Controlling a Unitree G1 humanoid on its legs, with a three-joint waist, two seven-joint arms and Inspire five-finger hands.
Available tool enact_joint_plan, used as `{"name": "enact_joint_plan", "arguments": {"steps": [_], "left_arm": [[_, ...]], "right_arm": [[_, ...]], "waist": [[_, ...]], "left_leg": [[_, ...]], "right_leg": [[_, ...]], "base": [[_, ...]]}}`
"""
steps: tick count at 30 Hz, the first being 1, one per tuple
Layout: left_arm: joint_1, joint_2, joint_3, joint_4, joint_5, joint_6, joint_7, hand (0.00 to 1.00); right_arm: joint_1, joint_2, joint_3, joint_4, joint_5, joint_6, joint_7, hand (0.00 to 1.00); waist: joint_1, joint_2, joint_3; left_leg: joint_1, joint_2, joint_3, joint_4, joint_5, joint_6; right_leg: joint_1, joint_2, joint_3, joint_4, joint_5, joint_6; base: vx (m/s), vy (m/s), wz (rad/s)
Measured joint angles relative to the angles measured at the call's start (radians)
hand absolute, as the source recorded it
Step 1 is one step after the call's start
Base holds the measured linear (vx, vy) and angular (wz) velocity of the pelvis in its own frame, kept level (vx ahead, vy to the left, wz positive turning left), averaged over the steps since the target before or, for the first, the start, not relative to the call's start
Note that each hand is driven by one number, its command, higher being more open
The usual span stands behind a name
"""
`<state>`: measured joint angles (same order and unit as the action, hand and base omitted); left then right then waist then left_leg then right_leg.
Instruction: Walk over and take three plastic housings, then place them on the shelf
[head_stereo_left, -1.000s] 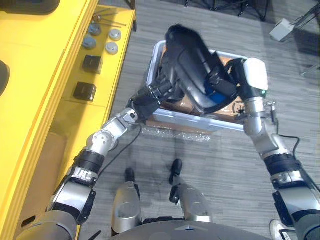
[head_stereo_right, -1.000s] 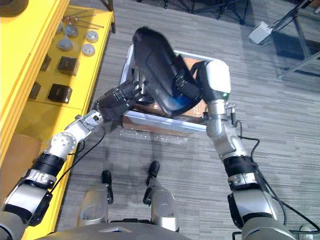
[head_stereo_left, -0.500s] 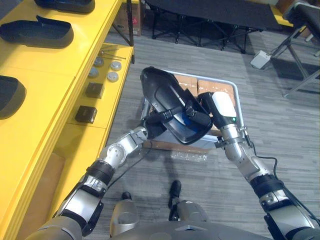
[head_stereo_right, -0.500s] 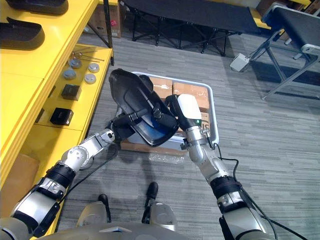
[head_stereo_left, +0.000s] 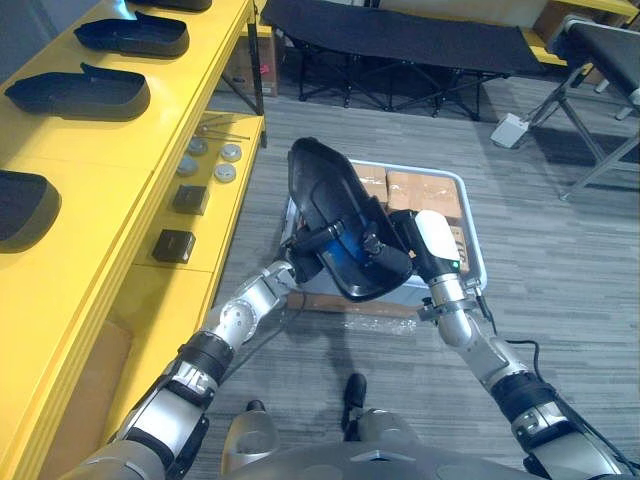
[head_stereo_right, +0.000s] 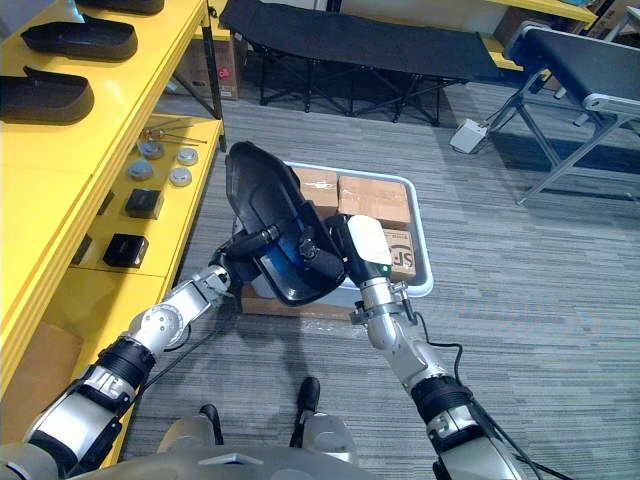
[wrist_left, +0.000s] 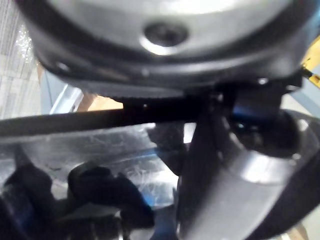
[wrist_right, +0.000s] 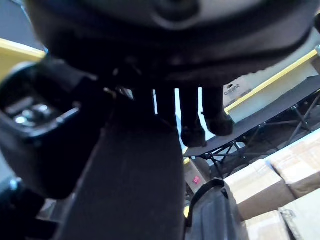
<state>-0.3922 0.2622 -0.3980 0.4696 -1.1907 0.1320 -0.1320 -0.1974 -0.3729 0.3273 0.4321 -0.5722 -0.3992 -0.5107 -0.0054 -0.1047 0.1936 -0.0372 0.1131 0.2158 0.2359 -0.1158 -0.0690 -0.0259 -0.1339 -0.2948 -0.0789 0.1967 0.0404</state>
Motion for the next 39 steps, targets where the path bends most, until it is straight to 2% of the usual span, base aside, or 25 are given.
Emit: {"name": "enact_joint_plan", "arguments": {"steps": [8, 9, 10, 15, 18, 21, 23, 24, 25, 26, 28, 30, 34, 39], "left_arm": [[0.011, -0.011, 0.001, -0.009, 0.08, -0.032, -0.004, 0.0], [0.019, -0.016, 0.001, -0.022, 0.105, -0.05, -0.004, 0.0], [0.037, -0.017, 0.001, -0.044, 0.122, -0.074, -0.003, 0.0], [0.095, -0.03, 0.003, -0.11, 0.148, -0.116, 0.012, 0.0], [0.147, -0.033, 0.007, -0.19, 0.228, -0.16, 0.04, 0.0], [0.191, -0.064, 0.023, -0.272, 0.434, -0.22, 0.113, 0.0], [0.221, -0.087, 0.05, -0.341, 0.654, -0.266, 0.215, 0.0], [0.228, -0.09, 0.062, -0.357, 0.706, -0.27, 0.24, 0.0], [0.246, -0.09, 0.088, -0.382, 0.85, -0.297, 0.311, 0.0], [0.249, -0.089, 0.093, -0.385, 0.887, -0.302, 0.326, 0.0], [0.29, -0.091, 0.143, -0.412, 1.162, -0.312, 0.441, 0.0], [0.339, -0.089, 0.173, -0.429, 1.309, -0.312, 0.51, 0.0], [0.446, -0.095, 0.211, -0.47, 1.427, -0.308, 0.596, 0.0], [0.489, -0.109, 0.221, -0.474, 1.423, -0.308, 0.661, 0.0]], "right_arm": [[0.033, 0.034, 0.009, 0.002, -0.003, 0.002, -0.045, 0.0], [0.039, 0.035, 0.014, 0.002, -0.003, 0.002, -0.067, 0.0], [0.043, 0.038, 0.018, -0.002, -0.002, 0.001, -0.086, 1.0], [0.087, 0.047, 0.021, -0.045, 0.0, -0.023, -0.128, 1.0], [0.109, 0.067, 0.025, -0.055, 0.001, -0.033, -0.166, 1.0], [0.13, 0.069, 0.033, -0.078, 0.051, -0.032, -0.177, 1.0], [0.175, 0.072, 0.032, -0.127, 0.122, -0.031, -0.177, 1.0], [0.186, 0.076, 0.034, -0.145, 0.136, -0.033, -0.176, 1.0], [0.209, 0.089, 0.038, -0.192, 0.206, -0.05, -0.153, 1.0], [0.214, 0.094, 0.037, -0.202, 0.225, -0.053, -0.146, 1.0], [0.232, 0.118, 0.037, -0.251, 0.355, -0.076, -0.1, 1.0], [0.239, 0.13, 0.034, -0.261, 0.442, -0.087, -0.067, 1.0], [0.297, 0.15, 0.014, -0.298, 0.571, -0.089, -0.011, 1.0], [0.373, 0.181, -0.009, -0.302, 0.721, -0.089, 0.067, 1.0]], "waist": [[0.003, -0.001, -0.007], [0.003, -0.001, -0.007], [0.001, -0.001, -0.007], [0.003, 0.001, -0.015], [0.007, 0.001, -0.016], [0.024, 0.001, -0.016], [0.03, 0.002, -0.017], [0.029, 0.003, -0.017], [0.028, 0.005, -0.019], [0.028, 0.005, -0.02], [0.029, 0.011, -0.025], [0.029, 0.017, -0.044], [0.033, 0.035, -0.06], [0.031, 0.039, -0.062]], "left_leg": [[0.012, -0.007, -0.003, -0.011, 0.0, 0.001], [0.012, -0.007, -0.004, -0.011, 0.001, 0.002], [0.013, -0.007, -0.005, -0.012, 0.001, 0.002], [0.013, -0.007, -0.008, -0.013, 0.001, 0.002], [0.013, -0.007, -0.013, -0.012, 0.0, 0.002], [0.013, -0.008, -0.016, -0.011, -0.003, 0.007], [0.012, -0.008, -0.028, -0.011, -0.003, 0.007], [0.012, -0.008, -0.031, -0.011, -0.003, 0.007], [0.012, -0.007, -0.032, -0.012, -0.004, 0.006], [0.012, -0.007, -0.032, -0.013, -0.004, 0.006], [0.011, -0.007, -0.031, -0.013, -0.006, 0.007], [0.009, -0.007, -0.03, -0.011, -0.01, 0.006], [0.008, -0.007, -0.028, -0.007, -0.019, 0.002], [0.008, -0.007, -0.021, 0.001, -0.031, 0.004]], "right_leg": [[0.01, -0.005, -0.002, 0.0, 0.0, 0.003], [0.01, -0.005, -0.003, 0.0, 0.0, 0.003], [0.01, -0.005, -0.003, 0.0, 0.0, 0.003], [0.012, -0.005, -0.005, 0.0, 0.0, 0.003], [0.016, -0.005, -0.008, 0.0, -0.002, 0.005], [0.018, -0.006, -0.011, 0.0, -0.01, 0.009], [0.025, -0.006, -0.022, 0.0, -0.017, 0.01], [0.027, -0.005, -0.024, -0.001, -0.018, 0.009], [0.027, -0.005, -0.025, -0.004, -0.02, 0.008], [0.027, -0.005, -0.025, -0.004, -0.021, 0.008], [0.025, -0.004, -0.027, -0.005, -0.026, 0.007], [0.021, -0.004, -0.026, -0.003, -0.027, 0.008], [0.02, -0.004, -0.026, 0.0, -0.026, 0.009], [0.018, -0.004, -0.018, 0.0, -0.029, 0.008]], "base": [[0.0, 0.0, 0.0], [0.0, 0.0, 0.0], [0.0, 0.0, 0.0], [0.0, 0.0, 0.0], [0.0, 0.001, 0.04], [-0.01, -0.001, 0.03], [-0.01, -0.006, 0.13], [0.0, -0.008, 0.12], [0.0, -0.005, 0.04], [0.0, 0.0, 0.0], [0.0, 0.0, 0.0], [0.04, 0.015, -0.01], [0.06, 0.029, -0.01], [0.02, 0.037, -0.05]]}}
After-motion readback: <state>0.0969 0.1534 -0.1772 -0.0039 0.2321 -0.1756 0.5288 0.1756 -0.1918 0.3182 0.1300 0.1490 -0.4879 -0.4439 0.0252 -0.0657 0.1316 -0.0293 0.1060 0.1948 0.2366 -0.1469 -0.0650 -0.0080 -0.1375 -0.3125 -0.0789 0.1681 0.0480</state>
